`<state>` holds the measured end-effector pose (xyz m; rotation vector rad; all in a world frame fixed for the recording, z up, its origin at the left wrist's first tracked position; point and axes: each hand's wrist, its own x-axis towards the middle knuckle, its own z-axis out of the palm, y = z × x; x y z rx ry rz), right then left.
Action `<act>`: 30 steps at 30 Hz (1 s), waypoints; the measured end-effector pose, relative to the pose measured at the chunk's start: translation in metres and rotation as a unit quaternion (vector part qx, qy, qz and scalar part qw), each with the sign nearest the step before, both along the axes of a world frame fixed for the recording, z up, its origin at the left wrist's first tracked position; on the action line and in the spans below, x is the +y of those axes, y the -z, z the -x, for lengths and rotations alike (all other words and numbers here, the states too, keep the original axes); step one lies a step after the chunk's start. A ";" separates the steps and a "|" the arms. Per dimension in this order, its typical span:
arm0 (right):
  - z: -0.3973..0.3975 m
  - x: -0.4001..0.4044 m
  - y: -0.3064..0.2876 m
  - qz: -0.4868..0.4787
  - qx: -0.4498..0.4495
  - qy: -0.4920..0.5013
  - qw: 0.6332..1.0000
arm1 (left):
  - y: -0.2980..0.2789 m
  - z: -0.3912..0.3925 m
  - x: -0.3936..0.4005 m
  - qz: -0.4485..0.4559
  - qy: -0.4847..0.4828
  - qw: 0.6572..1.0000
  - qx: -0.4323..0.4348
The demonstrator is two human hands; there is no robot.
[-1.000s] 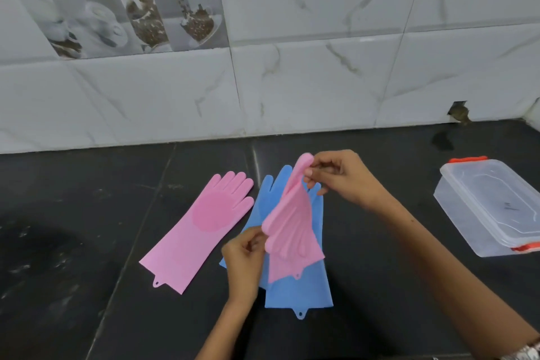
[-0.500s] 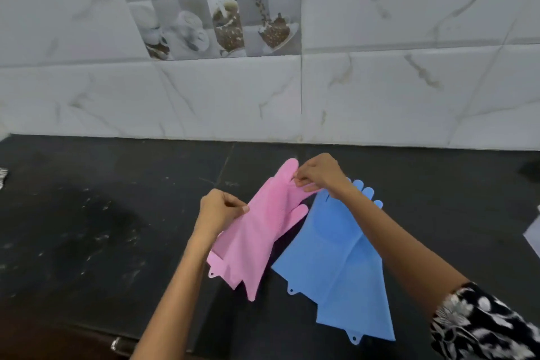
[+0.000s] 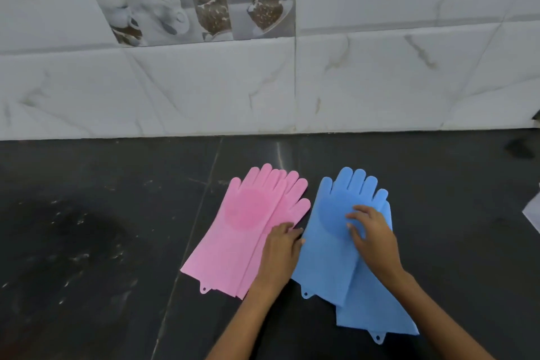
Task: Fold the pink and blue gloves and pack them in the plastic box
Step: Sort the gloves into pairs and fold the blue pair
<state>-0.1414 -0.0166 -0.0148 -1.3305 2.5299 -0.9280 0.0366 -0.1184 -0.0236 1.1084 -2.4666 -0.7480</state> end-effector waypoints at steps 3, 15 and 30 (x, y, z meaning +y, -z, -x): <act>0.006 0.033 0.008 0.001 0.025 0.081 0.996 | 0.004 0.012 -0.003 -0.017 -0.019 1.000 0.017; 0.044 0.041 0.008 0.045 -0.119 0.183 0.975 | 0.000 0.047 0.010 -0.051 -0.042 0.997 0.046; 0.112 0.107 0.002 0.006 0.020 0.123 0.992 | -0.010 0.098 0.092 -0.270 -0.078 0.951 0.128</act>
